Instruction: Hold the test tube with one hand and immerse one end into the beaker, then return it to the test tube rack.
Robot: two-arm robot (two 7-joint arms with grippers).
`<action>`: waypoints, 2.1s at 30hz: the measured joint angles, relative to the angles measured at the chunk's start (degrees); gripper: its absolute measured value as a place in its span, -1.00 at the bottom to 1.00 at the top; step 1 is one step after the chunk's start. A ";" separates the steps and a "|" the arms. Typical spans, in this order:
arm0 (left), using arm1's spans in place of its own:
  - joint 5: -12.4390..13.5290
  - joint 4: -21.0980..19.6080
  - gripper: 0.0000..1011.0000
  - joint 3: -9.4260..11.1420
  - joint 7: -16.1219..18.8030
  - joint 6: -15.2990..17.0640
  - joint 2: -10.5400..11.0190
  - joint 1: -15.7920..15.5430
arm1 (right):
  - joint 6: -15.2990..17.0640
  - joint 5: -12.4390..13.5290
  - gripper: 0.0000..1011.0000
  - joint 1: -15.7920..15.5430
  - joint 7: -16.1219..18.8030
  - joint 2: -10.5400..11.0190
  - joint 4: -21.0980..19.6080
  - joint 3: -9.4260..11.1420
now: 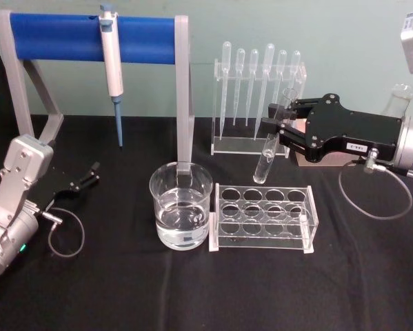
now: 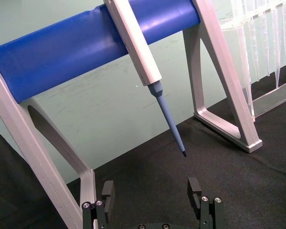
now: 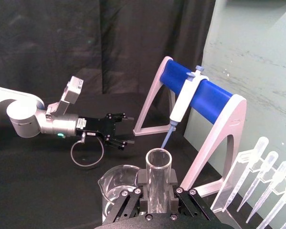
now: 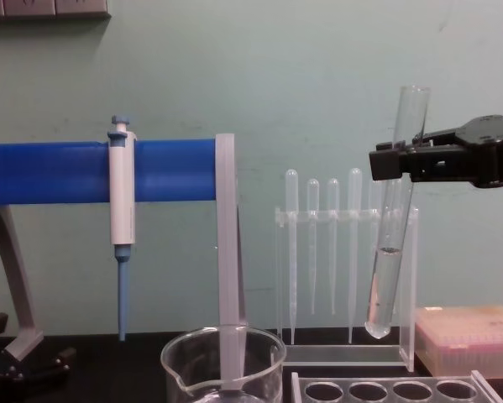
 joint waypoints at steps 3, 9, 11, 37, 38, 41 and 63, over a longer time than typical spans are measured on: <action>0.00 0.00 0.98 0.00 0.00 0.00 0.00 0.00 | 0.00 0.00 -0.55 0.00 0.00 0.00 0.00 0.00; 0.00 0.00 0.98 0.00 0.00 0.00 0.00 0.00 | 0.00 0.00 -0.55 0.00 0.00 0.00 0.00 0.00; 0.00 0.00 0.98 0.00 0.00 0.00 0.00 0.00 | 0.00 0.00 -0.55 0.00 0.00 0.00 0.00 0.00; 0.00 0.00 0.98 0.00 0.00 0.00 0.00 0.00 | 0.00 0.00 -0.55 0.00 0.00 0.00 0.00 0.00; 0.00 0.00 0.98 0.00 0.00 0.00 0.00 0.00 | 0.00 0.00 -0.55 0.00 0.00 0.00 0.00 0.00; 0.00 0.00 0.98 0.00 0.00 0.00 0.00 0.00 | 0.00 0.00 -0.55 0.00 0.00 0.00 0.00 0.00; 0.00 0.00 0.98 0.00 0.00 0.00 0.00 0.00 | 0.00 0.00 -0.55 0.00 0.00 0.00 0.00 0.00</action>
